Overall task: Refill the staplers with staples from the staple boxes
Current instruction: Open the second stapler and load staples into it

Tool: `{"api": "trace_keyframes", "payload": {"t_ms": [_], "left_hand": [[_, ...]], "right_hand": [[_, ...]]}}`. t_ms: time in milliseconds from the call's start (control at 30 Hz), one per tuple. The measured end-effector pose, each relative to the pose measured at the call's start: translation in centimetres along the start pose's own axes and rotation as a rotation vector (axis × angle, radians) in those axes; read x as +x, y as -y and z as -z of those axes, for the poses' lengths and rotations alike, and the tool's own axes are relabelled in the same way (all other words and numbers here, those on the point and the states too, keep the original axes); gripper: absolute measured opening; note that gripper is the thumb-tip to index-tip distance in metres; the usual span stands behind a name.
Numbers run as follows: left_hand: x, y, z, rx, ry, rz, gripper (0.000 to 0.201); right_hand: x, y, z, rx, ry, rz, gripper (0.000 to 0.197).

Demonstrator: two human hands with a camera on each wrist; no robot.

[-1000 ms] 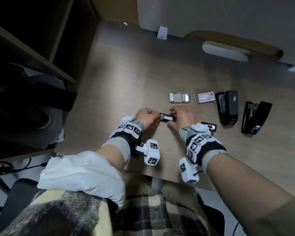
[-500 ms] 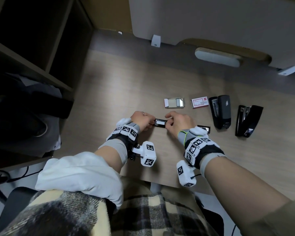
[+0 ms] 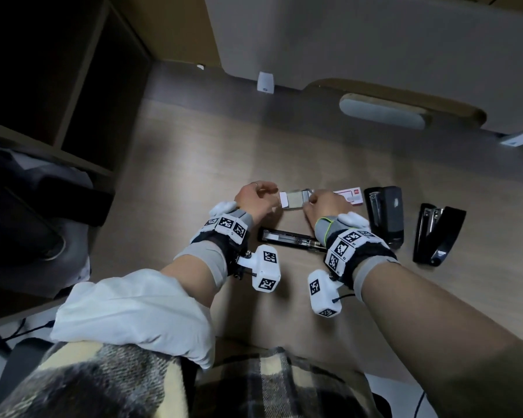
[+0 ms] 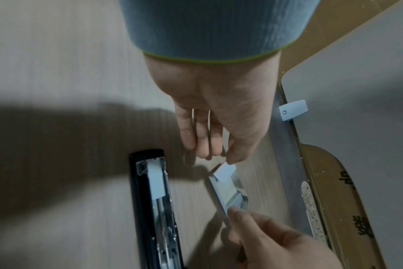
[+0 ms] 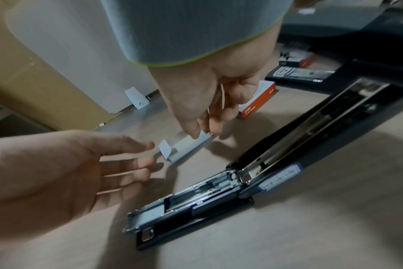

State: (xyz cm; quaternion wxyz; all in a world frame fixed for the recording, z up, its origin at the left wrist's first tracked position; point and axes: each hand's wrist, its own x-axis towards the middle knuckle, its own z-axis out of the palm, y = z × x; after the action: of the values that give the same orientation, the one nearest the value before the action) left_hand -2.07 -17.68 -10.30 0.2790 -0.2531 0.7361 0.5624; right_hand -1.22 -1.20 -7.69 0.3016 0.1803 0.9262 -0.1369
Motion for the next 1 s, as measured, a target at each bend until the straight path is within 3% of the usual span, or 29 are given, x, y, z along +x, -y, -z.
{"api": "trace_keyframes", "payload": {"t_ms": [100, 400, 533, 633, 767, 900, 1000], "left_hand": [[1.0, 0.0, -0.5, 0.078, 0.018, 0.011, 0.038], [2.0, -1.1, -0.6, 0.186, 0.038, 0.094, 0.032], [2.0, -0.9, -0.6, 0.187, 0.043, 0.078, 0.034], [1.8, -0.7, -0.4, 0.195, 0.064, 0.059, 0.032], [1.6, -0.2, -0.2, 0.222, 0.039, 0.01, 0.02], [1.8, 0.5, -0.2, 0.239, 0.009, -0.02, 0.017], [1.8, 0.3, -0.2, 0.233, 0.006, -0.011, 0.017]], "right_hand": [[1.1, 0.3, -0.3, 0.003, -0.024, -0.041, 0.032], [2.0, 1.7, 0.6, -0.073, 0.052, -0.147, 0.034], [1.8, 1.2, 0.8, -0.09, 0.058, -0.091, 0.027], [1.7, 1.0, 0.5, -0.089, 0.034, -0.048, 0.035], [2.1, 0.9, -0.2, -0.06, -0.005, -0.1, 0.047], [2.3, 1.0, -0.5, -0.073, -0.01, -0.108, 0.03], [1.9, 0.9, -0.1, -0.11, -0.022, -0.072, 0.028]]}}
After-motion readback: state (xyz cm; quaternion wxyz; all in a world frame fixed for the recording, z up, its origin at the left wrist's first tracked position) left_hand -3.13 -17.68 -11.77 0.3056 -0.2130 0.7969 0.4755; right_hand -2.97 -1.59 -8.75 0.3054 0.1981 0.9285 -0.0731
